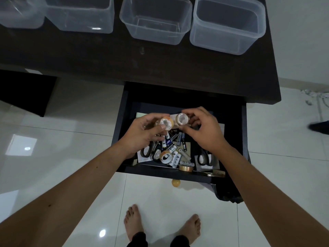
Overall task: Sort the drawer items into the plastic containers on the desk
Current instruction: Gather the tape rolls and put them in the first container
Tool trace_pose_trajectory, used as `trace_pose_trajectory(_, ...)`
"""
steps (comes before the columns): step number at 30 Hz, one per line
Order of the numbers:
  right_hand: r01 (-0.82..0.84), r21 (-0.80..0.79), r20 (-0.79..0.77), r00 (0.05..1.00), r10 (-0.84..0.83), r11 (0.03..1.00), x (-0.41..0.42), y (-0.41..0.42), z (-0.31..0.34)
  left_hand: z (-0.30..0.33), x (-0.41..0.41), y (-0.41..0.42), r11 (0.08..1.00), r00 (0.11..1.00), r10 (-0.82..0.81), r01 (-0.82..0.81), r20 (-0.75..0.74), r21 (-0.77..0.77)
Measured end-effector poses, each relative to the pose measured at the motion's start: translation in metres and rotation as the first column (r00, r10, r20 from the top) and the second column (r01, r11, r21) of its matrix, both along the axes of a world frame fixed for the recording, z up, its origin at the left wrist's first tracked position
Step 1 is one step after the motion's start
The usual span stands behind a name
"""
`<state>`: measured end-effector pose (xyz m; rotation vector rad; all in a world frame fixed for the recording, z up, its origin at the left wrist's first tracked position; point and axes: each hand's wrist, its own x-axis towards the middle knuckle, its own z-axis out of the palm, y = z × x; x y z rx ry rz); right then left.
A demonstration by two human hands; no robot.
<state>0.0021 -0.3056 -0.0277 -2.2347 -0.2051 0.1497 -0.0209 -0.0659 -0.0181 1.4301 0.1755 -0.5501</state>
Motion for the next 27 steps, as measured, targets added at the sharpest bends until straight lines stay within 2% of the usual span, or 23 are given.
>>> trace_pose_trajectory(9,-0.061,0.12,0.076,0.996,0.052,0.991,-0.025,0.002,0.041,0.002,-0.002,-0.001,0.999,0.999,-0.015,0.014,-0.031,-0.041)
trace_pose_trajectory(15,-0.135,0.144,0.028,0.991,0.132,0.98,-0.02,0.011,0.033,-0.003,-0.002,0.0,0.997,0.998,-0.058,0.057,-0.017,-0.048)
trace_pose_trajectory(22,-0.094,0.17,-0.025,0.995,0.1,0.981,-0.017,0.02,0.031,-0.003,-0.003,0.002,0.994,0.996,-0.083,0.086,0.041,-0.067)
trace_pose_trajectory(27,-0.115,0.165,0.002,0.993,0.116,0.98,-0.016,0.024,0.032,0.002,-0.003,0.003,0.994,0.996,-0.079,0.082,0.042,-0.075)
